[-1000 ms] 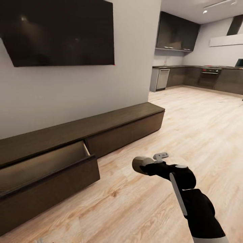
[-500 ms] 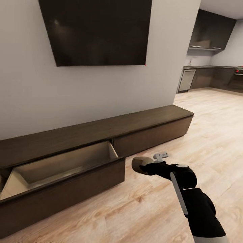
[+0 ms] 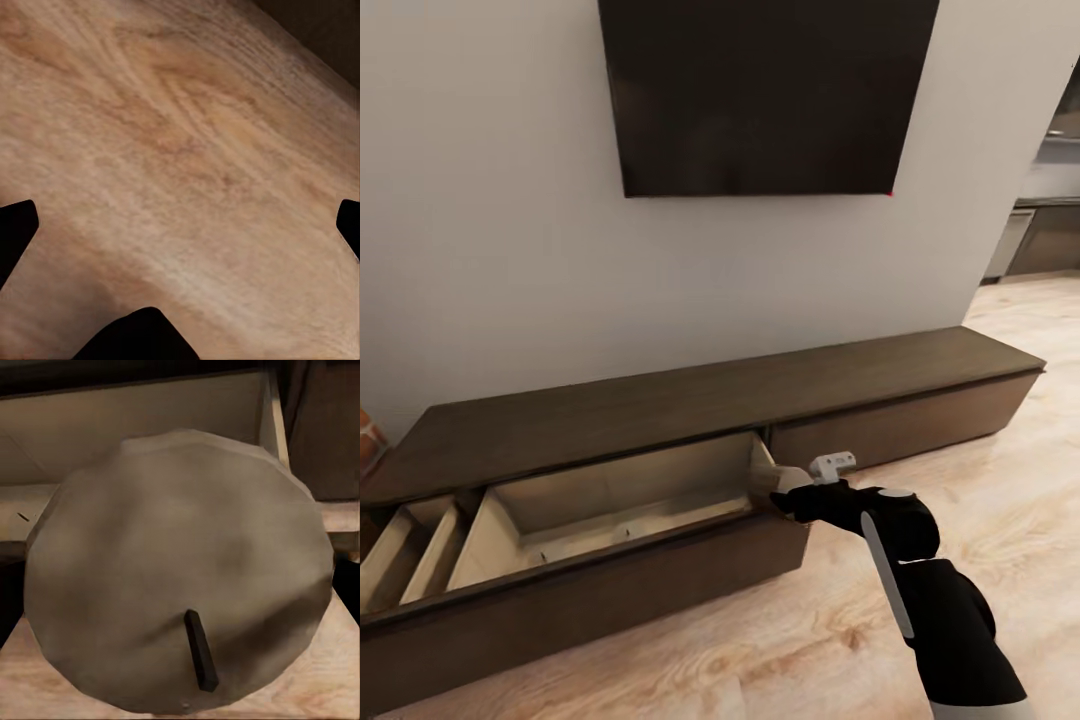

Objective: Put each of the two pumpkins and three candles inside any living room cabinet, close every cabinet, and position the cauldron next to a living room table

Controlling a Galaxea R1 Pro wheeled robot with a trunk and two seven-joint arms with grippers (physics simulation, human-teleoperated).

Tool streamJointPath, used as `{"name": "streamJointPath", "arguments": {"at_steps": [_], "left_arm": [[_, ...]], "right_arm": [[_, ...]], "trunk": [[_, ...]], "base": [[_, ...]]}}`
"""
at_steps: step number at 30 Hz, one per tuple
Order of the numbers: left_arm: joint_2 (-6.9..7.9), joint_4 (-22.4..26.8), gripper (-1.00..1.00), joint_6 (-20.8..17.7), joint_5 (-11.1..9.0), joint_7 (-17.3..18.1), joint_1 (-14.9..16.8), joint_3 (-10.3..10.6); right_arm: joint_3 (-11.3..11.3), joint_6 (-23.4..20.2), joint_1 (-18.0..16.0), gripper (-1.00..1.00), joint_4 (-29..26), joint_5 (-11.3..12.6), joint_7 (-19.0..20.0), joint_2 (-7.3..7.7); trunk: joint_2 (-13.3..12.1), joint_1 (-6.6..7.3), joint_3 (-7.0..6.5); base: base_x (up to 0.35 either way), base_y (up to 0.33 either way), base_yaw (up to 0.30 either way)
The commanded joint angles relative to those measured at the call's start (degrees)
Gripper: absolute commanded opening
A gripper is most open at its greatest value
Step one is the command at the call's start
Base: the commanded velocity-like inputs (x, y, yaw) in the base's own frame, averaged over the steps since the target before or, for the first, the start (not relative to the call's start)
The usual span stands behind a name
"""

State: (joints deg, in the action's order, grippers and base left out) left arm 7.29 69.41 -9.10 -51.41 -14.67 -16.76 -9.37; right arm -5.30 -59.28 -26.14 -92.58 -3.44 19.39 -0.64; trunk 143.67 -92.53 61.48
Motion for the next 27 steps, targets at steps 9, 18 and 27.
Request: {"name": "streamJointPath", "arguments": {"at_steps": [9, 18, 27], "left_arm": [[0.01, 0.0, 1.00, -0.2, -0.4, -0.4, 0.0, 0.1], [0.01, -0.3, 1.00, -0.2, -0.4, -0.4, 0.0, 0.2], [0.01, -1.1, 1.00, -0.2, -0.4, -0.4, 0.1, 0.4]], "right_arm": [[0.1, -0.3, 0.0, -1.00, -0.1, 0.0, 0.6, 0.02], [-0.2, -0.7, -0.4, -1.00, 1.9, -0.4, 0.2, -0.41], [0.2, -0.7, -1.1, -1.00, 13.2, -6.2, 0.0, -0.58]], "trunk": [[0.0, -0.02, 0.04], [0.0, -0.02, 0.06], [0.0, -0.02, 0.20]], "base": [[0.256, 0.199, 0.295], [0.260, 0.218, 0.295], [0.210, 0.176, 0.189]]}}
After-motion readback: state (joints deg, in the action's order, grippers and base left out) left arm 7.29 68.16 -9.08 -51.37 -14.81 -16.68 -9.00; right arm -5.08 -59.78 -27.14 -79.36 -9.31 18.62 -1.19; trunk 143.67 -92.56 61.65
